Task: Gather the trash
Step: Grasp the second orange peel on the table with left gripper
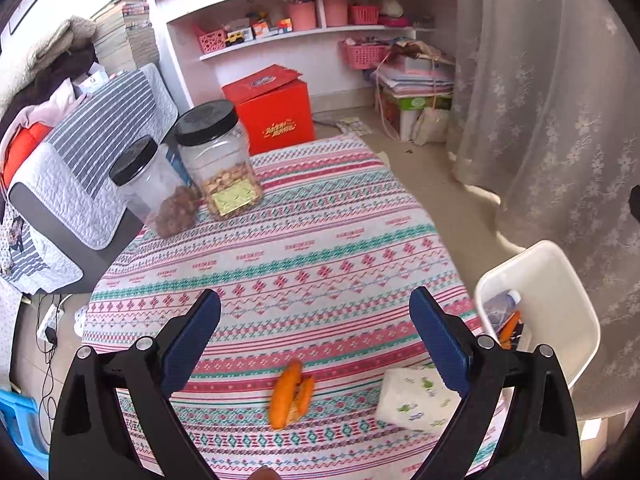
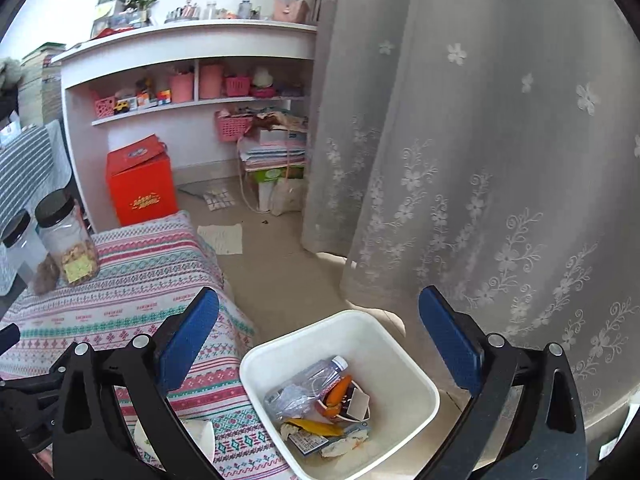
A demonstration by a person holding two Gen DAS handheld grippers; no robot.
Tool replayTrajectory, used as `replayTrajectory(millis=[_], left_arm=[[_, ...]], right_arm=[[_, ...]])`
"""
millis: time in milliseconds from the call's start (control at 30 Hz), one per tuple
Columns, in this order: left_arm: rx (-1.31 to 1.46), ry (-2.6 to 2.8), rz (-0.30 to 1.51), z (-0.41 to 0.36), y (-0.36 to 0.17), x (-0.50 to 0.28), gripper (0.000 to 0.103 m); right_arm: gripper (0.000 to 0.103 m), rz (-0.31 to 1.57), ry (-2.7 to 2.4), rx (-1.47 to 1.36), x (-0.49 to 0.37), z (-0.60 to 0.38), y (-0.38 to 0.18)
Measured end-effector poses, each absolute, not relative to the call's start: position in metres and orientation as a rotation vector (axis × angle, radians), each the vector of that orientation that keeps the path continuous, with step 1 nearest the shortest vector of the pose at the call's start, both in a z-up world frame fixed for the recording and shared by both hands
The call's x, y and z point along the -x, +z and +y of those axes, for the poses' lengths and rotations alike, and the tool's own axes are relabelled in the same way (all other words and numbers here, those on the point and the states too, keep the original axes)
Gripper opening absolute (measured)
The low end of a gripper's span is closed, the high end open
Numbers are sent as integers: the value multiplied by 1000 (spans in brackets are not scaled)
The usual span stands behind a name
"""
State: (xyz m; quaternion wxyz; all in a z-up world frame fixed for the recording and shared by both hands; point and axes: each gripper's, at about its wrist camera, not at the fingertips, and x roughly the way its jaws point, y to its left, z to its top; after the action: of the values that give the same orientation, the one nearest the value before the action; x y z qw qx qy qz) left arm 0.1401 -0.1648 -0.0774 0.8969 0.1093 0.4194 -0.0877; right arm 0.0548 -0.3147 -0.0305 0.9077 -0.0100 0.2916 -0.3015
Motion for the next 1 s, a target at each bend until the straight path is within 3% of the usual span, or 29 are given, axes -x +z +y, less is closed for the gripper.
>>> replayTrajectory(millis=[633,767,833,867,900,1000], left_arm=[[-189,-231,1307,-108,-202,-165,88],[-228,-272,1359,-113,-222,-162,67],[-231,-298,1349,-114,-225,-160,62],[-235,-320,1339,-115,-223,-158,50],[-232,-348,1334,-116,-221,-156,31],[-216,-369,1322,-110,-211,-151,21]], right_arm=[[96,788,-380,218,-96,-255,-79],[96,832,-244,277,-97,-245,-92],[96,863,-167,316,-99,-237,-101],[96,881,-121,340,-99,-232,-107],[96,901,-77,366,-99,-227,-113],[96,991,51,447,-100,-210,-137]])
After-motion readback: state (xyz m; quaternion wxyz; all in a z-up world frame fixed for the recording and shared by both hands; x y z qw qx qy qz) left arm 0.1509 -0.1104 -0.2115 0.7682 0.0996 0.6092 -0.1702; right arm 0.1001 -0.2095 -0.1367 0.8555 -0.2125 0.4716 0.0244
